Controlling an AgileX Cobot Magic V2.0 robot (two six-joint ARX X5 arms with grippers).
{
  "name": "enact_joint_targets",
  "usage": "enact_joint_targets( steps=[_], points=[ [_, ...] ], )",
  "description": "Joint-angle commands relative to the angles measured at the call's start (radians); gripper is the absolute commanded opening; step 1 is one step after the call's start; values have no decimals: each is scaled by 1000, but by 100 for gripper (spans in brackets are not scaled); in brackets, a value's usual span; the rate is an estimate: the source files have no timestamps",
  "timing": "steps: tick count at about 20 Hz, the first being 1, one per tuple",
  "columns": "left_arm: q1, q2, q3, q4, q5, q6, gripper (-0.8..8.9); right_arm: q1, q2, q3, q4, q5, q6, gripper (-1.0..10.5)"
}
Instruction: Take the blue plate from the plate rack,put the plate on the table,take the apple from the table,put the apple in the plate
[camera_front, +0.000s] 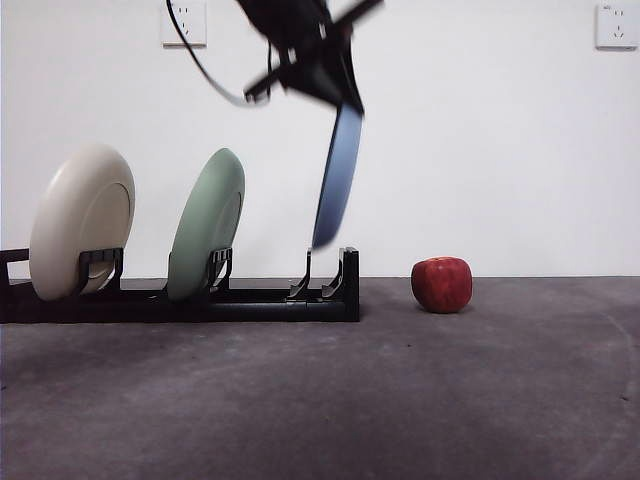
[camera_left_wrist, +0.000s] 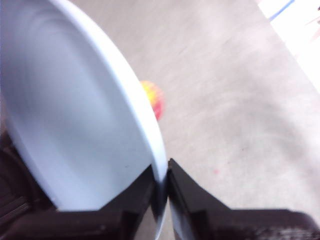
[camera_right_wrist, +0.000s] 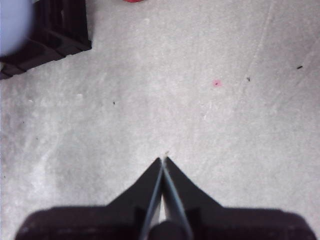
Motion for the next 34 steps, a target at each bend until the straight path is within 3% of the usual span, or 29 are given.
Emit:
enact_joint_targets(
  steps=[1, 7, 9, 13, 19, 26, 29, 34],
  points=[
    [-4, -73, 15, -14, 44, 15, -9, 1, 1, 2, 3, 3, -10, 1],
    [-61, -185, 15, -240, 62, 161, -9, 1, 1, 2, -18, 3, -19, 1],
    [-102, -200, 15, -311, 42, 238, -8, 1, 1, 2, -21, 4, -20, 1],
    [-172, -200, 14, -444, 6, 304, -8, 1, 1, 2, -25, 31, -21, 1],
    [-368, -201, -63, -447, -268, 302, -9, 1, 1, 2, -71, 93, -45, 1],
    [-507, -216, -470, -386, -587, 222, -9, 1, 1, 2, -50, 93, -75, 0],
    [-541, -216, -598, -309, -644, 212, -9, 1, 1, 2, -40, 93, -75, 0],
    [-587, -216, -743, -207, -643, 208, -9, 1, 1, 2, -31, 93, -78, 0]
  ],
)
